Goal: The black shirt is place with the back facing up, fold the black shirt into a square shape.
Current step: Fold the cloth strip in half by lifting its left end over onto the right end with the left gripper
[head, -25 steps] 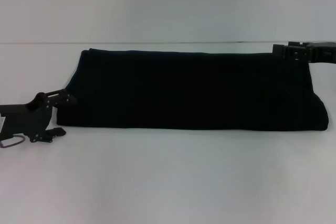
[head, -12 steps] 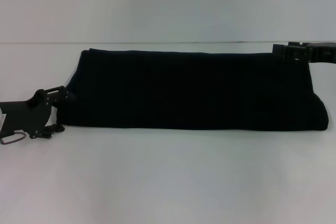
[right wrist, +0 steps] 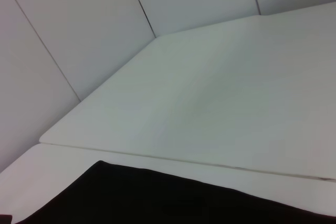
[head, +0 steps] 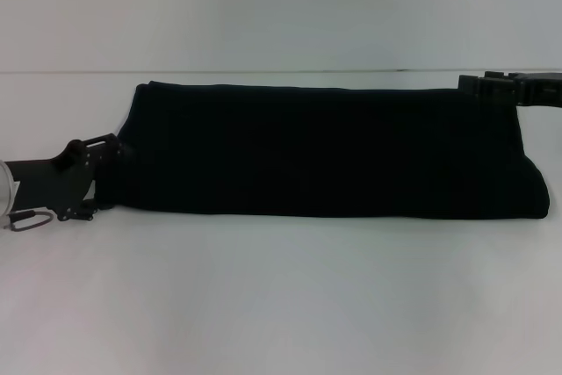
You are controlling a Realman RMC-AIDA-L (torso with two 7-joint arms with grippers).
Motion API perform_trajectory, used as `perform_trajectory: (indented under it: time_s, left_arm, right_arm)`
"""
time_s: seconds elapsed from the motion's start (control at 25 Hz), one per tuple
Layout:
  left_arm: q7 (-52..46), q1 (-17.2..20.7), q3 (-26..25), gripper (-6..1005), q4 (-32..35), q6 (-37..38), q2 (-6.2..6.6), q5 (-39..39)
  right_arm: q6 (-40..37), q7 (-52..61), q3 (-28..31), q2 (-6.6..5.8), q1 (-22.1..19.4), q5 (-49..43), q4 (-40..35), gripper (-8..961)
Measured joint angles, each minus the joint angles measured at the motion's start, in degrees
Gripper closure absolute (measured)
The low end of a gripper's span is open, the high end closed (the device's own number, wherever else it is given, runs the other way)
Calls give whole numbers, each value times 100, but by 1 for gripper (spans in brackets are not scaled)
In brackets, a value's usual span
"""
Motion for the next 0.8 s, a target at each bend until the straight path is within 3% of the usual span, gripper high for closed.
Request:
perform_trajectory:
  time_s: [0.4,0.6,0.8]
  left_arm:
    - [276,33,18,70,-15,-7,-6,-17]
    - [447,76,7,276,-98,-77,-7,-30]
    - [516,67,32,373,-162,-170,-6,-21]
  right_arm:
    - [10,0,2,-8,-7,6,0,292]
    - [30,0,9,-8,-7,9,0,292]
    - [67,-7,8,-7,-3,9,0,292]
